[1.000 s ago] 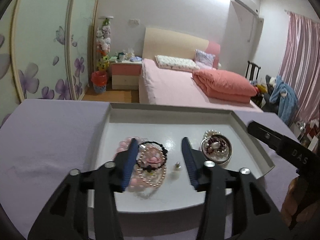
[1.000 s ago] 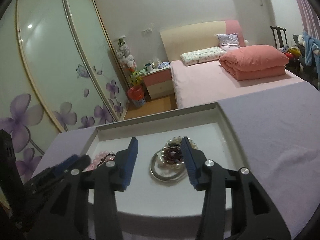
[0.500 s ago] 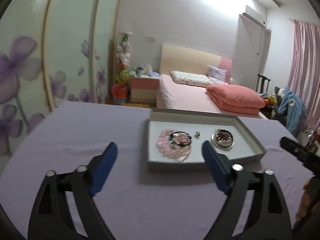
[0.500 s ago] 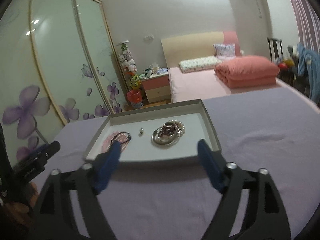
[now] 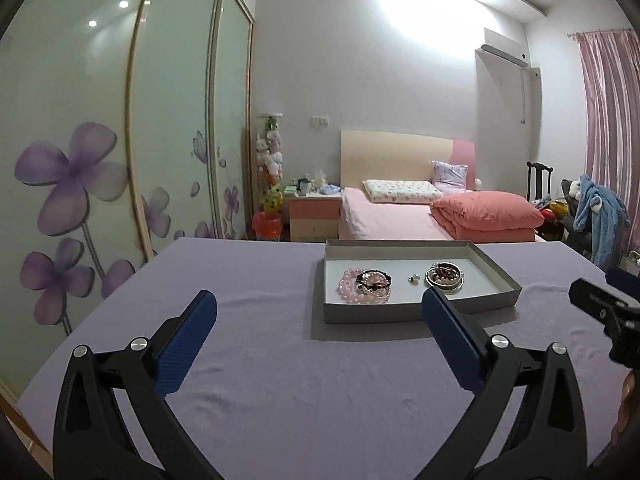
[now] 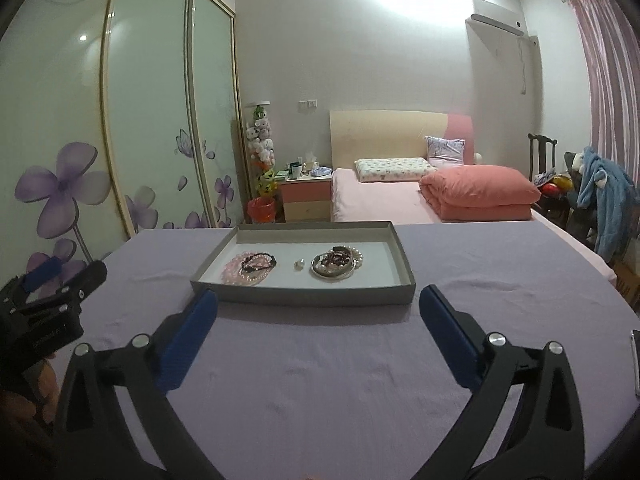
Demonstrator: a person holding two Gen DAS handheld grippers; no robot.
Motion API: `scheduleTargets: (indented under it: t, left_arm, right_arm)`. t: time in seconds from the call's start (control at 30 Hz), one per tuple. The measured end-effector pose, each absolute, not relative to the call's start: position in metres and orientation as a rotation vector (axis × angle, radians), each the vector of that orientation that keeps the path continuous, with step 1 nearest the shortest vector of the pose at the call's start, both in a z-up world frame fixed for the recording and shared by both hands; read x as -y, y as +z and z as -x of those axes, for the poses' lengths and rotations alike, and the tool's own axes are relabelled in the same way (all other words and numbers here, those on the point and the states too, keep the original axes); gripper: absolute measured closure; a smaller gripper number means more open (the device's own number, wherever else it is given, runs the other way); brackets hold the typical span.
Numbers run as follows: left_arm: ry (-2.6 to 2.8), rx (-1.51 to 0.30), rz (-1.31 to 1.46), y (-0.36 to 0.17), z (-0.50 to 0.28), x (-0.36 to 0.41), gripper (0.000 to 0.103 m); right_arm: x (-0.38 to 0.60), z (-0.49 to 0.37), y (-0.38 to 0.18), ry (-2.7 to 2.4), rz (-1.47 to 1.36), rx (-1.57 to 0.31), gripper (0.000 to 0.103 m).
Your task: Organize jewelry
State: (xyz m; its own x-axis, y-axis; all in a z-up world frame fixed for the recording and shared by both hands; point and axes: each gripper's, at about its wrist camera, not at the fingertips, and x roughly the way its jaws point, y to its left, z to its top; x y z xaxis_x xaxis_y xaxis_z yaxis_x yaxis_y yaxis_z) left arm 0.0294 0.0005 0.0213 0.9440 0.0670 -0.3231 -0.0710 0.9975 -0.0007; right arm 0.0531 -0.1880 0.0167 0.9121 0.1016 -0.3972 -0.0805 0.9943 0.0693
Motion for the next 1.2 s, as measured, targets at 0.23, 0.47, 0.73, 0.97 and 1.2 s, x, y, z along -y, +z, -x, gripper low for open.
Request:
scheduleTargets:
  t: [0.23,0.47,0.73,0.97,1.2]
  left_arm:
    - [0.091,-0.308,-0.012,0.015,-0.006,0.006,0.002]
    - [0.086,-0.310,-0.013,0.009,-0.001,0.008,0.002]
    - [0.083,-0.311,-0.005,0.010,0.001,0.008,0.002]
    - [0.080,-0.313,-0.002,0.010,0.001,0.008,0.002]
    - [0.080,-0.315,-0.001,0.010,0.001,0.010,0.002]
  right_arm:
    - [0.188,-0.026,0.009,0.059,-0.043,-0.340,0.004]
    - [0.190,-0.019,0.006,0.057,-0.047,-0.315,0.004]
    - [0.192,-0.019,0.005,0.055,-0.055,-0.319,0.004]
    - [0.191,-0.019,0.005,0.057,-0.054,-0.320,0.004]
    - [0.191,-0.020,0.005,0.062,-0.053,-0.325,0.004]
